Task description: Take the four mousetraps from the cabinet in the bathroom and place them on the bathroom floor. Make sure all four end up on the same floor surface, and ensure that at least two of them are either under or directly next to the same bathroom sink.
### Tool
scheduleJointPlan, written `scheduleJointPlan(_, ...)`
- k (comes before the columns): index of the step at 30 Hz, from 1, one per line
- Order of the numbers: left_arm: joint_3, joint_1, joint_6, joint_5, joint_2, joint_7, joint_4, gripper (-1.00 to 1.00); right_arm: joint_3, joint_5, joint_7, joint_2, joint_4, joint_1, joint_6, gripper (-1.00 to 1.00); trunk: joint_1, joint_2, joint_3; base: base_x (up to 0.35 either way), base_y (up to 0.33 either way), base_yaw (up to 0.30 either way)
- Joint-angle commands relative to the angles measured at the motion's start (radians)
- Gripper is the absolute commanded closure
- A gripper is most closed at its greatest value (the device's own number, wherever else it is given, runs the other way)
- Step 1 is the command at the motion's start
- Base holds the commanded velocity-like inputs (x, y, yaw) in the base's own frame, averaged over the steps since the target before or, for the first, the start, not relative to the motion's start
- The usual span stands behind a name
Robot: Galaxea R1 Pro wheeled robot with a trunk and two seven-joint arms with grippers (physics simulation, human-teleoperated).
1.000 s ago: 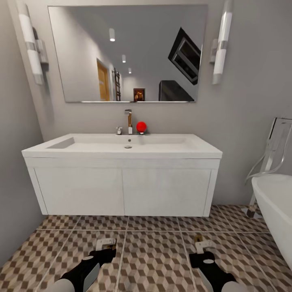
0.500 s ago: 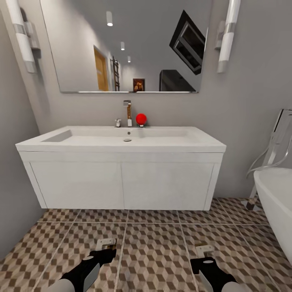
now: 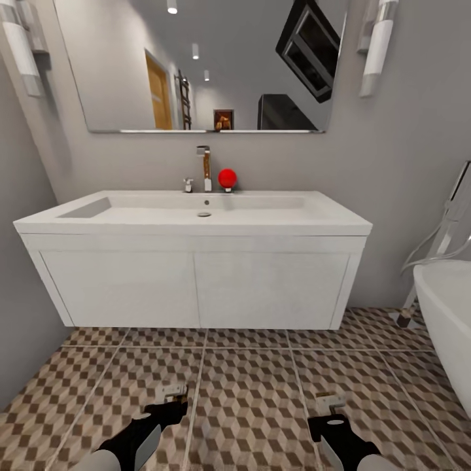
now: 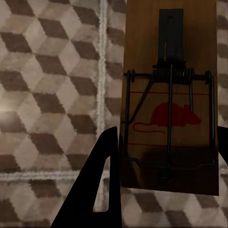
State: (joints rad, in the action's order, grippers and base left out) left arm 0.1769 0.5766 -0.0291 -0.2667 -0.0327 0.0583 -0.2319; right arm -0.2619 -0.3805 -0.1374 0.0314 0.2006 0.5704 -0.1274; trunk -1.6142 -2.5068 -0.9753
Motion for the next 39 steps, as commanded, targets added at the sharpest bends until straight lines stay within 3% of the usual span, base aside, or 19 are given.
scheduleJointPlan(1, 0.009, 0.000, -0.003, -0.007, 0.000, 0.008, -0.002, 1.00, -0.005, -0.009, -0.002, 0.001, 0.002, 0.000, -0.006, 1.00, 0.000, -0.001, -0.005, 0.000, 0.000, 0.000)
scheduleJointPlan(39, 0.009, 0.000, 0.000, -0.002, 0.001, 0.009, -0.003, 1.00, -0.003, -0.012, -0.006, 0.001, 0.006, 0.000, 0.006, 1.00, -0.017, -0.009, -0.148, 0.000, 0.000, 0.000)
